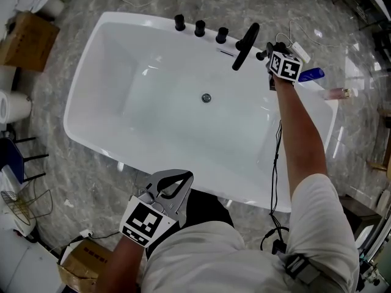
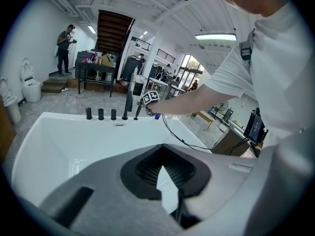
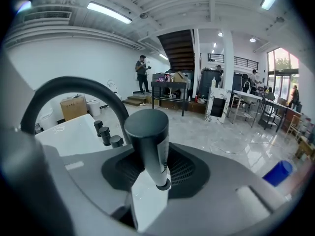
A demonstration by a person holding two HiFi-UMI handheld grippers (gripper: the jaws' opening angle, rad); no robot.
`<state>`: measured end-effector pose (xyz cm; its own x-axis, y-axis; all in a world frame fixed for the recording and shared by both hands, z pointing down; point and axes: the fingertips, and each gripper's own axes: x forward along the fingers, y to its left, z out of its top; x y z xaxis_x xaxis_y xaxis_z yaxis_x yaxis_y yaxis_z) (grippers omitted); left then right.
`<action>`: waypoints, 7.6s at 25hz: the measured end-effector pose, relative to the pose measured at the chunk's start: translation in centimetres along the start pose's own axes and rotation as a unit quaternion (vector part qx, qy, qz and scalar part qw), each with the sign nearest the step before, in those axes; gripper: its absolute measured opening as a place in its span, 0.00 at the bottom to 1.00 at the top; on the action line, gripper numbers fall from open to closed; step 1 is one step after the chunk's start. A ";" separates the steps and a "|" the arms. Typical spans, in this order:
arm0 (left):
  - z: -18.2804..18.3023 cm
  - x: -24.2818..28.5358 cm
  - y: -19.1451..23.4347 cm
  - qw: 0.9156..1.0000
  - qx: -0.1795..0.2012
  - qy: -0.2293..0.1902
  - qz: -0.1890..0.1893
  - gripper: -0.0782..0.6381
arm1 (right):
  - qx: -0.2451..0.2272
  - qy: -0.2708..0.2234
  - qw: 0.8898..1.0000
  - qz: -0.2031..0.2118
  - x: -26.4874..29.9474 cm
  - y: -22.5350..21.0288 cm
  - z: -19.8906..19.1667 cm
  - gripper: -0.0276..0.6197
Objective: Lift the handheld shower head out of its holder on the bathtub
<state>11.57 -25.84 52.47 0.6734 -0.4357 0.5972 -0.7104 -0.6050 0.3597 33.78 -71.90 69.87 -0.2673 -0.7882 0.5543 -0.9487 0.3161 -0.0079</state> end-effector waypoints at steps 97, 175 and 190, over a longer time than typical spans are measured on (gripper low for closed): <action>-12.3 -25.2 -11.9 0.991 0.081 -0.100 -0.047 0.12 | -0.083 -0.233 0.969 0.017 -55.9 18.9 13.8 0.26; -16.7 -31.9 -13.8 0.983 0.121 -0.126 -0.058 0.12 | -0.140 -0.312 0.938 0.065 -79.9 34.9 15.6 0.26; -16.4 -31.2 -13.8 0.982 0.123 -0.126 -0.063 0.12 | -0.139 -0.307 0.939 0.067 -79.7 34.8 15.3 0.26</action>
<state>-2.97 7.01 40.66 0.8043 -0.4796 0.3510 -0.5679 -0.7943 0.2159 19.50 -6.20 12.70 -0.5096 -0.8602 -0.0214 -0.8414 0.4929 0.2214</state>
